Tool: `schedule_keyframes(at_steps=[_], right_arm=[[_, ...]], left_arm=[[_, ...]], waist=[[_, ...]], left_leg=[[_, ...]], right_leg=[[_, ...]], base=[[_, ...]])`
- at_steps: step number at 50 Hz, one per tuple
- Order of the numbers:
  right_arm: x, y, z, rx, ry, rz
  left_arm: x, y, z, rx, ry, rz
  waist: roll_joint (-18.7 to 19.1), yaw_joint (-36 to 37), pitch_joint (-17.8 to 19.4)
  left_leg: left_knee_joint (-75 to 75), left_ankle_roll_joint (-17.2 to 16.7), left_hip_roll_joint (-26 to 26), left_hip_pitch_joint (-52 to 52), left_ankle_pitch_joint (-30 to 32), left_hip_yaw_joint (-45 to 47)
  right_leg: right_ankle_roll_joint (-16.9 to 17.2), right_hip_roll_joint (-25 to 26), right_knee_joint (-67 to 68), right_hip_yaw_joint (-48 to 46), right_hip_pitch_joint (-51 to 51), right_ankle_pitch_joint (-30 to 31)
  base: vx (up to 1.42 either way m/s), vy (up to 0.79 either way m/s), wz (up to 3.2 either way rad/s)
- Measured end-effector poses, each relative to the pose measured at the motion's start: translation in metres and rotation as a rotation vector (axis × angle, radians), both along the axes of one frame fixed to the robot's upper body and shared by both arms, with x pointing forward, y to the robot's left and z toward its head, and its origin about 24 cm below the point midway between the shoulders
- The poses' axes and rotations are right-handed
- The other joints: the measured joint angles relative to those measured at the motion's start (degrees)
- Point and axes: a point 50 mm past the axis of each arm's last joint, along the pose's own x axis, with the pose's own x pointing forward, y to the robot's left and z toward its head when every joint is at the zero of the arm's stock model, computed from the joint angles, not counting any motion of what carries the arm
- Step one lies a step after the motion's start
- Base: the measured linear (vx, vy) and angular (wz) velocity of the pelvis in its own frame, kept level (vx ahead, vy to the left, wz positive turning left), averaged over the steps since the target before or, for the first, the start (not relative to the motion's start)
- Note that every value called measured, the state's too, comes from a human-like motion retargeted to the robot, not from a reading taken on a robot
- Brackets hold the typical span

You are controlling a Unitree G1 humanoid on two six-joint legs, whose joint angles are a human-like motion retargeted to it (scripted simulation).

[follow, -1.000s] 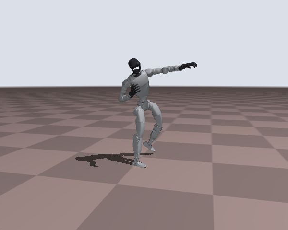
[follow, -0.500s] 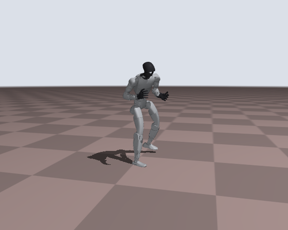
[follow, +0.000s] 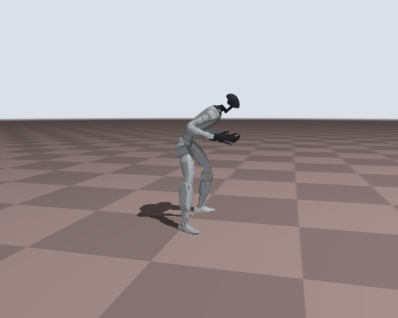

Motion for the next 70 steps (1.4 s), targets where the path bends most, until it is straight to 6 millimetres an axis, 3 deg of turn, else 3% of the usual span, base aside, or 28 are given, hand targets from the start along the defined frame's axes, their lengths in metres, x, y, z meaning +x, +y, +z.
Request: schedule_keyframes(at_steps=[2,4,7,13,16,20,23,24,26,28,30,32,33,35,37,38,40,44,45,47,49,52,54,57,60,63,67,70], right_arm=[[0.000,0.000,0.003,0.020,-0.020,0.014],[-0.001,-0.003,0.007,0.023,-0.040,0.031],[0.006,0.002,0.009,0.075,-0.072,0.057],[0.007,0.012,0.020,-0.002,-0.130,0.107],[0.004,-0.001,0.041,-0.159,-0.231,0.038],[0.019,-0.017,0.089,-0.615,-0.315,-0.167],[0.085,-0.055,0.150,-0.905,-0.107,-0.472],[0.116,-0.075,0.175,-0.917,-0.029,-0.621],[0.152,-0.135,0.219,-0.838,0.138,-0.987],[0.136,-0.202,0.235,-0.615,0.378,-1.190],[0.114,-0.207,0.252,-0.560,0.268,-1.135],[0.105,-0.168,0.246,-0.612,-0.068,-1.119],[0.101,-0.152,0.227,-0.647,-0.135,-1.065],[0.073,-0.130,0.182,-0.690,-0.177,-0.880],[0.037,-0.121,0.161,-0.816,-0.150,-0.814],[0.031,-0.117,0.159,-0.832,-0.157,-0.787],[0.032,-0.130,0.175,-0.836,-0.142,-0.885],[0.090,-0.222,0.228,-0.562,0.171,-1.239],[0.093,-0.238,0.241,-0.494,0.285,-1.303],[0.100,-0.250,0.240,-0.269,0.403,-1.149],[0.104,-0.229,0.253,-0.231,0.247,-1.051],[0.112,-0.160,0.256,-0.458,-0.098,-0.984],[0.107,-0.114,0.225,-0.592,-0.232,-0.797],[0.071,-0.071,0.175,-0.742,-0.353,-0.596],[0.028,-0.042,0.131,-0.751,-0.430,-0.413],[0.004,-0.018,0.090,-0.625,-0.381,-0.116],[0.005,-0.007,0.044,-0.381,-0.168,0.052],[0.011,0.000,0.023,-0.185,-0.081,0.072]], left_arm=[[0.002,0.006,0.006,0.032,-0.069,0.022],[0.004,0.010,0.012,0.241,-0.218,0.161],[0.002,0.011,0.021,0.212,-0.279,0.149],[0.000,0.019,0.026,0.145,-0.285,0.104],[-0.001,0.036,0.019,0.147,-0.251,0.175],[-0.001,0.046,0.016,0.191,-0.254,0.165],[0.007,0.037,0.007,0.261,-0.226,0.103],[0.010,0.035,0.004,0.276,-0.221,0.105],[0.015,0.032,0.000,0.289,-0.209,0.125],[0.017,0.026,-0.004,0.327,-0.193,0.108],[0.016,0.033,-0.004,0.352,-0.204,0.132],[0.012,0.055,-0.013,0.328,-0.146,0.167],[0.008,0.066,-0.026,0.337,-0.088,0.179],[0.002,0.084,-0.046,0.443,-0.001,0.261],[0.000,0.089,-0.057,0.540,0.028,0.273],[0.001,0.090,-0.060,0.551,0.038,0.252],[0.006,0.087,-0.060,0.568,0.026,0.203],[0.030,0.069,-0.036,0.667,-0.137,0.214],[0.036,0.061,-0.028,0.692,-0.181,0.229],[0.047,0.050,-0.016,0.678,-0.217,0.233],[0.051,0.048,-0.003,0.617,-0.239,0.267],[0.047,0.055,0.004,0.517,-0.247,0.368],[0.044,0.062,-0.001,0.490,-0.216,0.415],[0.037,0.071,-0.009,0.483,-0.175,0.452],[0.030,0.074,-0.013,0.474,-0.155,0.471],[0.027,0.069,-0.017,0.446,-0.129,0.420],[0.027,0.055,-0.009,0.450,-0.164,0.378],[0.025,0.058,0.006,0.448,-0.219,0.374]], waist=[[-1.0,3.9,0.0],[-1.5,8.3,0.0],[-3.8,13.5,-0.2],[-12.3,17.1,-3.1],[-14.4,16.6,-10.1],[-16.2,17.4,-12.8],[-16.3,20.3,-11.8],[-16.1,21.5,-11.2],[-14.9,24.9,-10.3],[-14.5,29.8,-9.4],[-13.7,32.0,-8.6],[-13.6,28.5,-8.8],[-14.1,26.2,-9.8],[-15.0,23.0,-10.8],[-14.8,22.8,-10.4],[-14.3,22.7,-10.2],[-13.8,23.2,-10.0],[-15.2,25.4,-9.8],[-15.1,25.7,-10.0],[-15.3,26.2,-10.4],[-14.7,24.9,-10.5],[-13.7,20.8,-12.0],[-13.2,19.0,-13.6],[-14.4,18.4,-14.5],[-14.6,18.7,-14.0],[-13.5,19.4,-11.5],[-10.3,21.8,-4.3],[-7.0,22.0,0.0]], left_leg=[[-2.2,-1.5,0.4,5.2,-1.1,-0.9],[-4.3,-3.4,1.7,10.4,-2.0,-2.3],[-8.1,-5.5,2.0,17.8,-2.7,-4.0],[-18.3,-1.7,-6.0,32.6,-2.2,-4.8],[-20.4,-0.3,-6.9,34.3,-2.1,-7.1],[-22.2,0.3,-7.1,36.4,-1.6,-10.6],[-22.0,-0.8,-7.5,37.1,-1.5,-12.9],[-21.7,-1.1,-7.5,37.3,-1.6,-13.2],[-20.9,-0.9,-7.5,37.5,-2.2,-13.1],[-20.6,0.7,-7.8,37.3,-3.0,-12.4],[-21.5,1.3,-8.5,36.9,-2.6,-13.3],[-23.8,-0.4,-9.5,37.3,-1.4,-16.6],[-25.7,-1.2,-9.7,37.8,-0.6,-18.5],[-29.1,-1.7,-10.0,38.8,0.6,-21.9],[-32.3,-2.4,-9.9,40.0,1.9,-24.2],[-33.6,-2.5,-9.7,40.6,2.5,-25.1],[-35.3,-2.0,-9.4,41.5,3.4,-26.4],[-34.4,-0.3,-8.9,42.8,1.7,-23.8],[-34.3,-0.2,-9.0,42.9,1.5,-22.7],[-34.6,-0.6,-9.3,43.0,2.0,-22.1],[-35.8,-1.0,-9.6,43.4,2.9,-22.7],[-39.2,-3.4,-9.1,44.9,4.7,-24.0],[-41.0,-6.2,-7.8,45.8,5.4,-24.6],[-43.8,-5.0,-8.4,46.4,7.2,-23.6],[-44.7,-4.3,-9.1,46.2,7.8,-22.5],[-43.7,-5.1,-9.8,44.5,7.8,-21.3],[-41.2,-6.3,-10.9,41.2,8.8,-19.5],[-38.0,-6.9,-9.8,34.3,10.1,-17.9]], right_leg=[[0.0,1.8,-3.7,-2.8,7.4,0.3],[0.0,5.1,-6.2,-3.7,14.0,-0.1],[0.0,8.1,-7.2,-6.3,22.5,-1.2],[0.0,1.6,-5.1,-14.2,34.9,1.7],[-1.8,1.1,-1.4,-16.6,35.6,2.6],[-5.3,1.3,3.7,-16.3,36.4,3.5],[-6.8,0.8,7.3,-14.3,36.8,4.3],[-7.1,0.6,8.4,-13.4,36.7,4.7],[-7.2,0.0,10.4,-11.4,35.9,5.4],[-7.2,-0.7,11.7,-9.8,34.6,5.8],[-7.1,-1.1,11.1,-10.9,35.1,6.2],[-6.7,-0.3,8.9,-13.6,38.4,7.0],[-6.6,0.6,7.7,-14.5,40.0,7.6],[-6.8,1.9,7.0,-14.4,41.8,8.5],[-6.7,2.7,8.4,-11.7,41.6,9.1],[-6.7,3.1,9.4,-9.9,41.2,9.6],[-6.4,3.8,11.8,-5.2,39.7,10.9],[-4.8,5.1,17.5,8.4,34.2,13.2],[-4.3,5.1,18.8,11.5,32.6,13.7],[-3.5,5.3,19.7,14.6,31.2,14.4],[-3.6,5.3,19.3,15.2,31.6,14.4],[-4.2,6.0,17.7,14.4,33.5,14.1],[-4.6,7.3,16.7,14.9,34.3,13.7],[-4.8,7.1,15.8,17.1,34.0,12.1],[-4.0,5.9,13.9,16.5,34.5,9.8],[-3.2,3.6,11.8,11.5,35.2,6.8],[-4.0,-0.2,11.8,1.3,34.3,2.0],[-7.8,-1.0,14.2,-5.6,28.4,-3.4]], base=[[0.20,0.03,0.34],[0.20,-0.02,0.09],[0.23,0.05,0.36],[0.30,0.22,0.69],[0.24,0.14,0.62],[0.12,0.08,0.71],[0.00,0.07,0.68],[-0.05,0.07,0.40],[-0.05,0.06,0.07],[0.00,0.00,0.00],[0.06,0.01,0.63],[0.13,0.02,1.41],[0.15,0.01,1.59],[0.14,0.00,1.48],[0.08,0.00,1.05],[0.02,0.01,0.75],[-0.04,0.01,0.42],[-0.09,0.00,-0.36],[-0.08,0.00,-0.52],[-0.03,0.00,-0.18],[0.01,0.00,0.19],[0.06,-0.01,0.35],[0.08,-0.03,0.06],[0.06,-0.05,-0.09],[0.00,-0.06,-0.17],[-0.11,-0.07,-0.24],[-0.27,-0.10,-0.36],[-0.43,-0.14,-0.62]])
